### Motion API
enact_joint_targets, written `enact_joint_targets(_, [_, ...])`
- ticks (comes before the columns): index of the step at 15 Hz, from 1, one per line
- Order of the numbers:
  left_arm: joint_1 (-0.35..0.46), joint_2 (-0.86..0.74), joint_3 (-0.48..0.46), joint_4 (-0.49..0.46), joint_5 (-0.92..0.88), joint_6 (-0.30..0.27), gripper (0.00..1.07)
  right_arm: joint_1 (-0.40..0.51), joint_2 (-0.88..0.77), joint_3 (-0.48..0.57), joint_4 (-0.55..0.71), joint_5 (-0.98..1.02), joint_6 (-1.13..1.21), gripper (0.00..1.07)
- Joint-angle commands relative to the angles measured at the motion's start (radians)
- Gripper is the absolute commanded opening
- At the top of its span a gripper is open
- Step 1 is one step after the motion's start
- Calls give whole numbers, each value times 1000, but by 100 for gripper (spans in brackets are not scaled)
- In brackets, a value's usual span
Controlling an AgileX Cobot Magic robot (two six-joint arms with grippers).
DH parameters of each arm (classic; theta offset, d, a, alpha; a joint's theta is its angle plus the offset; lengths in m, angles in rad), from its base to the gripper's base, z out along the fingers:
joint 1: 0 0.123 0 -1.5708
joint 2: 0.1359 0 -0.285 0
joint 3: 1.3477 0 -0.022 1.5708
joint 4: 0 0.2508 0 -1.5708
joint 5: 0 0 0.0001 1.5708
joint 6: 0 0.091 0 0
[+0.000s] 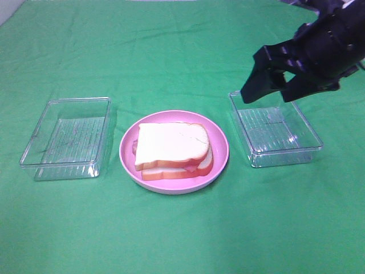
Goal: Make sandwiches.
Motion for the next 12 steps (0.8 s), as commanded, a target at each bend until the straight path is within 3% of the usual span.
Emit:
enact_joint_targets(1, [0,-25,2,2,-13,-3,80,0,-161,66,-148,73,66,76])
enact_joint_targets(4, [0,-25,2,2,-13,-1,80,0,-357,157,-232,173,85,76])
enact_joint_targets(5, [0,-24,2,1,-13,2,80,0,-506,230,-265,247,85,76])
enact_joint_targets(8, [0,-24,2,1,-13,2,80,0,-715,363,-294,342,85,76])
enact_joint_targets(12, [0,-24,2,-2,-13,2,80,0,-966,480,-357,360,85,76])
